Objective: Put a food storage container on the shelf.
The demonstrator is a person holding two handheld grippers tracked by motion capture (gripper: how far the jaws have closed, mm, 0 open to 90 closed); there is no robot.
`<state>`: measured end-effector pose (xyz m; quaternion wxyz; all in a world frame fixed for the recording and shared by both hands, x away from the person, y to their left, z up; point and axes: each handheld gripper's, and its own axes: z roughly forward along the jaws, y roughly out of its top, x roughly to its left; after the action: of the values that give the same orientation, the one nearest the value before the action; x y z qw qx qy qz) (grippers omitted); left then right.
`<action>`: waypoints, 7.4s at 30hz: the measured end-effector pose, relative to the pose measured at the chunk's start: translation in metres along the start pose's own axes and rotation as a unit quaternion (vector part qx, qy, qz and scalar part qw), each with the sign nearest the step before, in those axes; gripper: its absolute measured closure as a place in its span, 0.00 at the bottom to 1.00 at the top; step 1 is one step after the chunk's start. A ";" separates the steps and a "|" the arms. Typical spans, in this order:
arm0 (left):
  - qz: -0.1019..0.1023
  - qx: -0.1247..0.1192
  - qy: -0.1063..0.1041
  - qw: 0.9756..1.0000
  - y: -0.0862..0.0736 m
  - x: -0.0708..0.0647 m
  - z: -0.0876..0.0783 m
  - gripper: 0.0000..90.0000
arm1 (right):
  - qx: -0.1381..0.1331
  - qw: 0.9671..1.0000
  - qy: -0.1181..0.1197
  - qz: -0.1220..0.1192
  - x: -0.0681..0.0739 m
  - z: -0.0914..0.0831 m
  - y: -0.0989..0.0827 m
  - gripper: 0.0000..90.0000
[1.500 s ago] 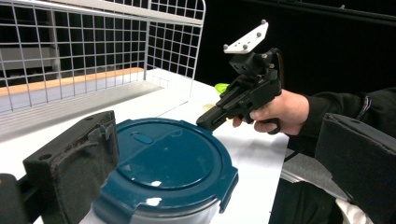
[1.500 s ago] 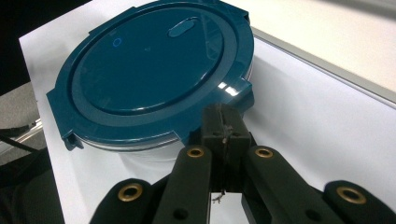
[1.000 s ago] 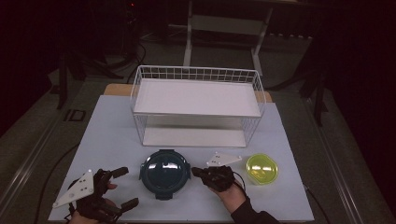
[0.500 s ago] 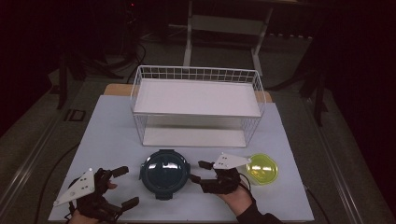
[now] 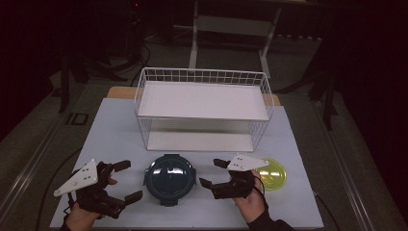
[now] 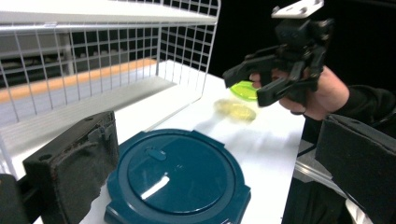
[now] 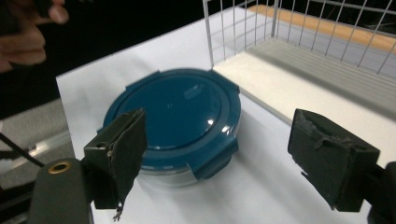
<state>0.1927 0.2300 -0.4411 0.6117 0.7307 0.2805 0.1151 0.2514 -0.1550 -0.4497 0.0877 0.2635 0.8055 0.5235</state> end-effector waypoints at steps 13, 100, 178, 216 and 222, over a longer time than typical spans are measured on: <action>-0.078 0.046 0.013 0.996 -0.004 0.032 0.015 0.00 | 0.009 0.998 -0.033 0.043 -0.005 0.013 -0.001 0.12; -0.259 0.155 -0.083 0.950 -0.057 0.064 0.040 0.61 | 0.113 0.964 0.121 0.209 -0.014 0.048 -0.034 0.59; -0.219 0.104 -0.096 0.965 0.092 0.042 0.082 0.64 | -0.008 0.970 0.054 0.235 -0.047 -0.048 0.074 0.63; -0.237 0.062 -0.080 0.966 0.171 0.111 0.146 0.62 | -0.039 0.957 0.023 0.287 -0.134 -0.047 0.147 0.63; -0.259 0.059 -0.082 0.961 0.169 0.118 0.149 0.62 | -0.034 0.951 0.028 0.305 -0.141 -0.044 0.151 0.63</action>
<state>0.4110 0.1557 -0.3329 0.5971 0.6751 0.4152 -0.1240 0.4023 -0.2158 -0.3155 -0.0896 0.4791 0.6705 0.5593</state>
